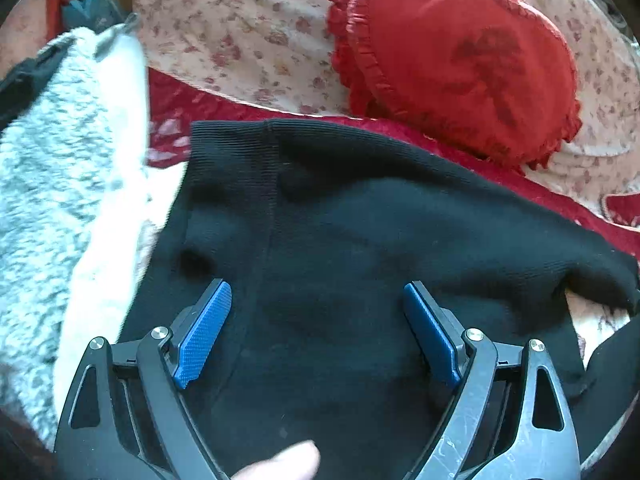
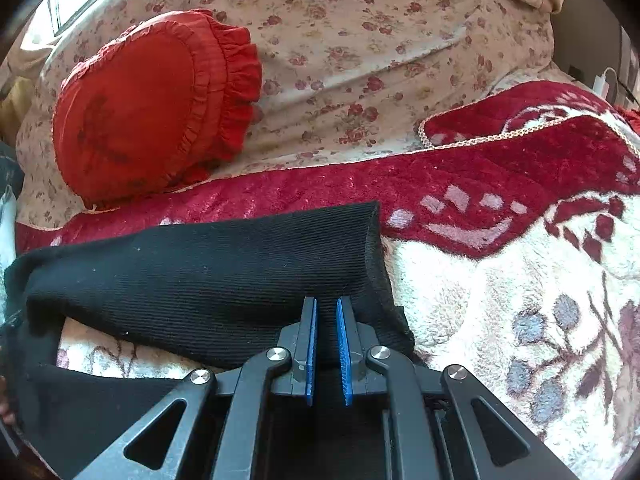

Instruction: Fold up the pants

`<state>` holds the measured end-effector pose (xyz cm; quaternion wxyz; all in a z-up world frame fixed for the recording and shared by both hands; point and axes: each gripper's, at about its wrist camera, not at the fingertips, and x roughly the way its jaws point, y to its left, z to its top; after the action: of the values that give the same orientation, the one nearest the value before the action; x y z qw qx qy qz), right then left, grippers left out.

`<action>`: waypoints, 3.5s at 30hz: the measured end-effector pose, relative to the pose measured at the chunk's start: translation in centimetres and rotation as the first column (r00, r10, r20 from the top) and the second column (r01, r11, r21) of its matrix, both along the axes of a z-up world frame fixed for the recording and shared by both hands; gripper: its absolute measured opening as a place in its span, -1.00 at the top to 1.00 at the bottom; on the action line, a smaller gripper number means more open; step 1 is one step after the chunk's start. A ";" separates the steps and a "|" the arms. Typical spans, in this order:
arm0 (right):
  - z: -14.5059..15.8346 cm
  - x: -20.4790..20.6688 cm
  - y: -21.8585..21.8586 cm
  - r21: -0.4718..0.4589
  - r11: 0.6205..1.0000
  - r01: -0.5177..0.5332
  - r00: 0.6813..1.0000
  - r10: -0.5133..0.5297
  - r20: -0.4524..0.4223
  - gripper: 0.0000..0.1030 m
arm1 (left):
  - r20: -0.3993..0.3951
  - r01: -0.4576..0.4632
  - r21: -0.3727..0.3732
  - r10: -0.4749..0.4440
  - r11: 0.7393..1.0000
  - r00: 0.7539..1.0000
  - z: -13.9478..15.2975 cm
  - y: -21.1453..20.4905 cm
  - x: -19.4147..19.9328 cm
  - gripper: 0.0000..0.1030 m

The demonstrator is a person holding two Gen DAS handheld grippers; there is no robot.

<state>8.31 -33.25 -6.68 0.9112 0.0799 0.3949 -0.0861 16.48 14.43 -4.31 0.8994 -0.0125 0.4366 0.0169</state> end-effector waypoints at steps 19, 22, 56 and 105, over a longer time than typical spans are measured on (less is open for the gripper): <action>-0.1 0.1 0.4 -0.049 0.999 0.009 1.000 -0.009 -0.001 0.82 | 0.106 -0.046 0.161 0.030 0.986 0.994 3.8 1.0 -1.4 -0.71; -0.1 0.1 0.4 -0.044 0.999 0.005 1.000 -0.005 0.001 0.82 | 0.102 -0.050 0.161 0.034 0.986 0.994 3.5 1.0 -1.4 -0.71; 0.0 -0.2 1.1 -0.113 0.993 -0.014 1.000 0.015 0.010 0.81 | 0.097 -0.137 -0.083 0.145 0.987 0.985 -1.6 3.9 -1.1 -0.99; 0.2 -0.2 1.3 -0.138 0.990 -0.019 1.000 0.020 0.005 0.80 | 0.263 0.166 -0.099 -0.135 0.981 0.955 5.0 8.0 0.2 -0.99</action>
<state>8.12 -31.91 -6.51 0.9166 0.0132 0.3860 -0.1039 16.68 22.43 0.74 0.9443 -0.0353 0.3172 -0.0798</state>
